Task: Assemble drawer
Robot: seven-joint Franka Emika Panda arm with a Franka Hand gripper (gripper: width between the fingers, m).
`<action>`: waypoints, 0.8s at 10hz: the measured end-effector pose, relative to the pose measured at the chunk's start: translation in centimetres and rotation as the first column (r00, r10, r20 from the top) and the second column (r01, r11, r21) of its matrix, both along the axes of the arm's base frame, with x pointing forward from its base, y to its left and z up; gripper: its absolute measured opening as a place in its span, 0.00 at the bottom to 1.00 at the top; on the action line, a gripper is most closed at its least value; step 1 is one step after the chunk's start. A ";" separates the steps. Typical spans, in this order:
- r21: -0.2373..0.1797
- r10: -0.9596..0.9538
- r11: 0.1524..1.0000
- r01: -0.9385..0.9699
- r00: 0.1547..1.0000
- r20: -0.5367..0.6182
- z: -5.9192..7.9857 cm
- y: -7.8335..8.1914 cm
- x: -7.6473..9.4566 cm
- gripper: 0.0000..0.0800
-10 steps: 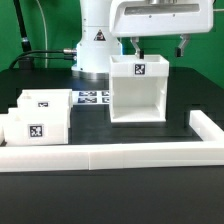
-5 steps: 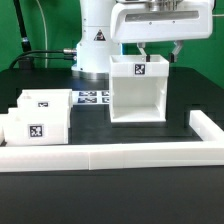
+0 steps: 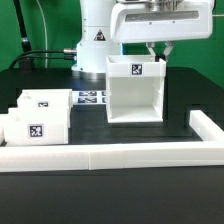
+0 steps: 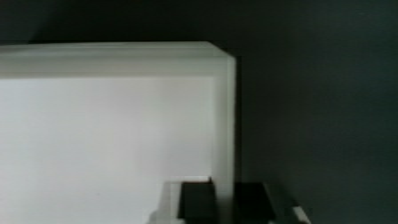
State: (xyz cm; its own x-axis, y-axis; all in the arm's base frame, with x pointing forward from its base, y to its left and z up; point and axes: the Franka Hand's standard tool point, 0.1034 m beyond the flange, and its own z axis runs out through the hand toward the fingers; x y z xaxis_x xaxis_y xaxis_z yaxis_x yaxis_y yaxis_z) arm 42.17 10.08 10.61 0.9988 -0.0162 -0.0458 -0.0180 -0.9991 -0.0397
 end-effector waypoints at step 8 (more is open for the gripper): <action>0.024 0.086 0.996 -0.088 0.995 0.056 0.0 0.3 5.5 0.04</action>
Offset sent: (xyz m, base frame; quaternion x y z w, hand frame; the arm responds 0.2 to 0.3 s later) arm 0.0000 0.0000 0.0000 0.0000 0.0000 0.0000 1.0000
